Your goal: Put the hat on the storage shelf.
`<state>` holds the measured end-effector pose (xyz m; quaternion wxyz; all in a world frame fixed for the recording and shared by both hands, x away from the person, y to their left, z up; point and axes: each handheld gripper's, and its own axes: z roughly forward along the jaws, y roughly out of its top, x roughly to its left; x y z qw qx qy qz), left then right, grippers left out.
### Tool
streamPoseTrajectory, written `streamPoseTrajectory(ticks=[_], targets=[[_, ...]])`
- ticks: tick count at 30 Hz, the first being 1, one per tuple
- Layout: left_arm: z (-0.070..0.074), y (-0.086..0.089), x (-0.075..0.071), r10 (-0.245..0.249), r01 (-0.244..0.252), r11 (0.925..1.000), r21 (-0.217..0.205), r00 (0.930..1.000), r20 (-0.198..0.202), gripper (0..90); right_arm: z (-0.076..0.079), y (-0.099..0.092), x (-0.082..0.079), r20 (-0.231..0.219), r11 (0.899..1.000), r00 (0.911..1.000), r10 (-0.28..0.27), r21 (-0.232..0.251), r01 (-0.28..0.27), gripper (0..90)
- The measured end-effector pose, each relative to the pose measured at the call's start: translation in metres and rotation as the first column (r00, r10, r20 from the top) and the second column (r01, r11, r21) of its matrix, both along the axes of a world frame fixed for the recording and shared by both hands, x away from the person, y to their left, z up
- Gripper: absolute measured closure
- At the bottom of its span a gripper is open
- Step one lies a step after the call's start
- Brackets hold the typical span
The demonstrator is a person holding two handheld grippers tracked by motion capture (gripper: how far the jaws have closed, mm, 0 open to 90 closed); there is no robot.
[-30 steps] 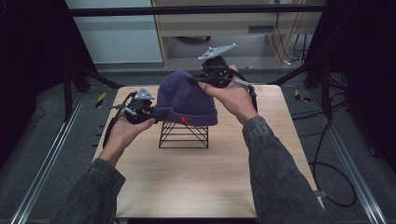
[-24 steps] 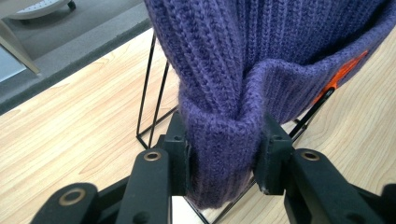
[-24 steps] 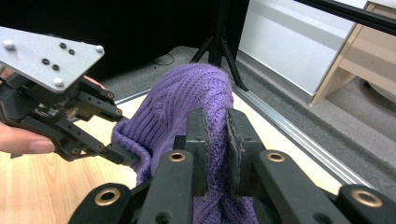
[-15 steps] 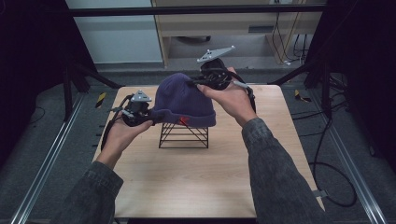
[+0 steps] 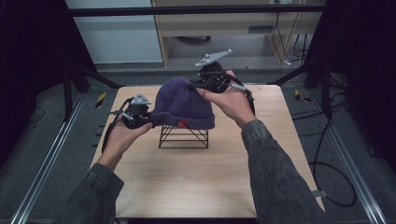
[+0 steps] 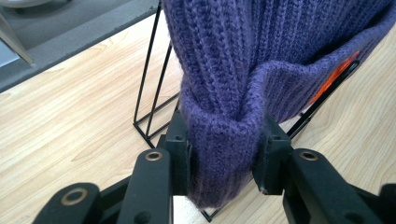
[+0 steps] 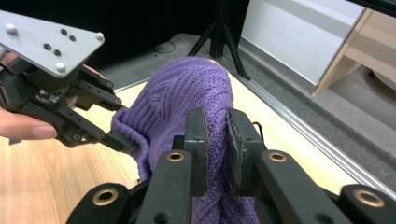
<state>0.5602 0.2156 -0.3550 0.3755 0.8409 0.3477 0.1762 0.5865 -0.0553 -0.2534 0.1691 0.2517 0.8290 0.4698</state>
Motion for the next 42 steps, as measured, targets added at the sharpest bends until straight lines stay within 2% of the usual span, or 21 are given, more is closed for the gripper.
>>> streamPoseTrajectory(ticks=[5, 10, 26, 36, 42], targets=[[-0.002, -0.004, -0.002, -0.010, 0.010, 0.9998, 0.017, 0.9999, 0.002, 63.3, -0.005, 0.000, -0.001, -0.005, 1.000, 1.0000, -0.002, -0.009, 0.002, 80.1], [-0.007, 0.000, 0.000, -0.006, 0.006, 1.0000, 0.001, 1.0000, -0.005, 63.1, -0.007, 0.000, -0.002, -0.002, 1.000, 1.0000, -0.005, -0.017, 0.005, 80.2], [-0.027, 0.004, -0.002, -0.001, 0.002, 0.9999, 0.014, 0.9995, -0.030, 62.3, -0.029, 0.001, -0.008, -0.039, 0.998, 0.9992, 0.002, -0.058, -0.004, 80.1], [-0.041, 0.008, -0.004, 0.005, -0.004, 1.0000, 0.003, 0.9989, -0.046, 61.9, -0.046, 0.002, -0.009, -0.056, 0.996, 0.9984, 0.001, -0.085, -0.005, 80.1], [-0.048, 0.009, -0.006, 0.008, -0.008, 1.0000, 0.001, 0.9985, -0.055, 61.7, -0.052, 0.003, -0.010, -0.059, 0.995, 0.9982, 0.005, -0.098, -0.011, 80.1]])
